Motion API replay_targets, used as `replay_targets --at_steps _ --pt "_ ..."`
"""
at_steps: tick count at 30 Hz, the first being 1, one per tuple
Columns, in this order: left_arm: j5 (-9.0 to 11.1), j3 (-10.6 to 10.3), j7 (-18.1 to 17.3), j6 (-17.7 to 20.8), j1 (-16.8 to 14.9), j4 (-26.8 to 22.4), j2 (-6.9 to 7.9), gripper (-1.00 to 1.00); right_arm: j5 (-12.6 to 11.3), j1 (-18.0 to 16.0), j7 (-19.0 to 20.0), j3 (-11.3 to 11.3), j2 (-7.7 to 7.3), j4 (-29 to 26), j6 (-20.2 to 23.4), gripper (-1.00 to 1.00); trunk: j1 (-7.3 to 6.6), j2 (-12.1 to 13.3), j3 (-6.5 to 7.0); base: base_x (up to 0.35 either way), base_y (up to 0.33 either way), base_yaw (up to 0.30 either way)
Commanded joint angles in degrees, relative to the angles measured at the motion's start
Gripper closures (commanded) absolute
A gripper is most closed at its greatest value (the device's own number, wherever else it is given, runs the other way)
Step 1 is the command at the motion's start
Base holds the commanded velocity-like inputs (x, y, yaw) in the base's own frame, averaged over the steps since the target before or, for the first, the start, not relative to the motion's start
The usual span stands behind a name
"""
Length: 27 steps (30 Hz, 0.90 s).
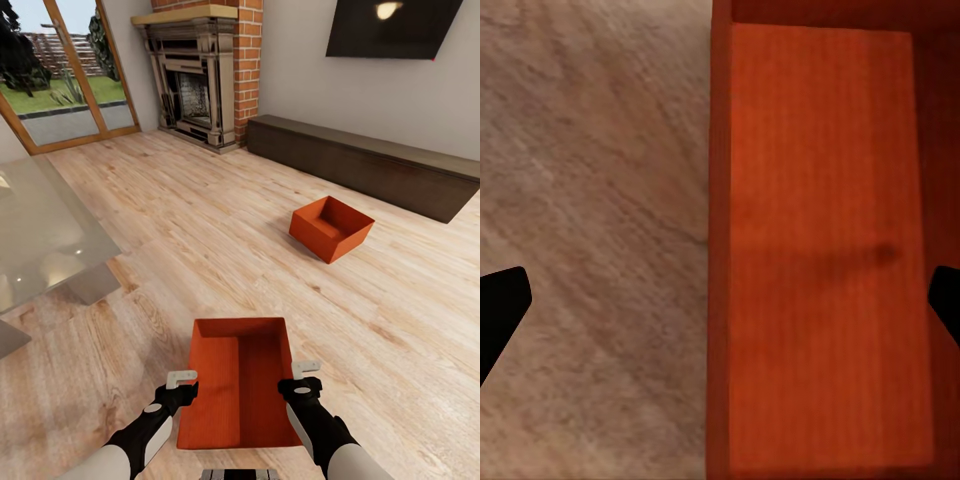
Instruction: Move the two storage containers from the living room to the garage. In the garage, place one container on the floor and stack the other container on top of it (either order is fine).
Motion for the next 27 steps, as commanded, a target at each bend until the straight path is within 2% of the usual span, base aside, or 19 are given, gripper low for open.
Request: replay_targets --at_steps 1,5,14,20,27 --pt "0.51 -0.49 0.34 -0.23 -0.05 0.03 0.03 -1.0 0.34 -0.02 -0.25 0.24 -0.02 -0.07 0.54 -1.0 0.22 -0.43 -0.22 0.0 0.0 0.0" --pt "0.53 -0.48 0.35 -0.23 -0.04 0.03 0.04 -1.0 0.34 -0.02 -0.25 0.27 -0.02 -0.1 0.54 -1.0 1.09 -2.04 -0.94 0.0 0.0 0.0" --pt "0.56 -0.49 0.36 -0.23 -0.05 0.03 0.06 -1.0 0.38 -0.02 -0.25 0.3 -0.02 -0.15 0.5 -1.0 1.09 -2.04 -0.94 0.0 0.0 0.0" --pt "0.54 -0.49 0.3 -0.23 -0.06 0.03 0.06 -1.0 0.37 -0.02 -0.25 0.31 -0.01 -0.16 0.48 -1.0 2.41 -4.44 -2.02 0.0 0.0 0.0" --pt "0.59 -0.5 0.28 -0.23 -0.05 0.03 0.06 -1.0 0.35 -0.02 -0.24 0.31 0.04 -0.16 0.46 -1.0 2.41 -4.44 -2.02 0.0 0.0 0.0"
